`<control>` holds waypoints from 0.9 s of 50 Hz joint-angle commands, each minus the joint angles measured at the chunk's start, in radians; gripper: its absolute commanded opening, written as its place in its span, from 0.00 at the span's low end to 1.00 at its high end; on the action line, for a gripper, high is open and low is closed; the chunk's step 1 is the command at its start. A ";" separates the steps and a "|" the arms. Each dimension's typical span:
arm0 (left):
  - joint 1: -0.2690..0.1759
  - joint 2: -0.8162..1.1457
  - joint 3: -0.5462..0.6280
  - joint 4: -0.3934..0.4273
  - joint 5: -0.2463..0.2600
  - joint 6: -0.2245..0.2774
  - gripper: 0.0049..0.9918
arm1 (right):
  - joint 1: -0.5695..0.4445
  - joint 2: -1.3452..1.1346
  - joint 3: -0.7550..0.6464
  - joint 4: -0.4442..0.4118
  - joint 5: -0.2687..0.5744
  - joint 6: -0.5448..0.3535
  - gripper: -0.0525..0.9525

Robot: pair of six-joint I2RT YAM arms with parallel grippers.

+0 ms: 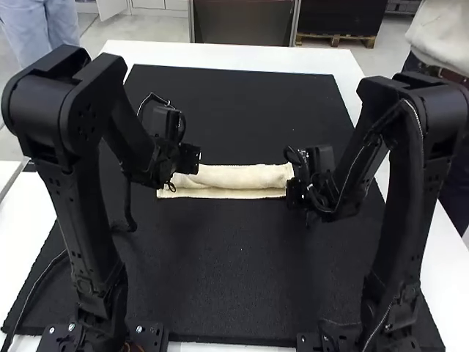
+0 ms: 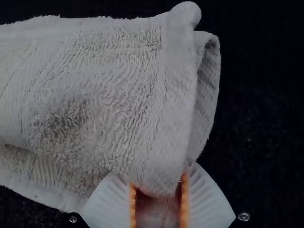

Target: Fold the towel.

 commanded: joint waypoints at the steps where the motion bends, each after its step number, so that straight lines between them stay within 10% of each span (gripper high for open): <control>1: 0.000 -0.013 -0.003 0.008 -0.005 0.003 0.97 | -0.005 -0.003 0.016 0.010 0.004 0.009 0.22; 45: 0.000 -0.015 -0.003 0.004 -0.005 0.003 0.97 | 0.050 -0.089 0.021 0.026 0.013 -0.014 0.10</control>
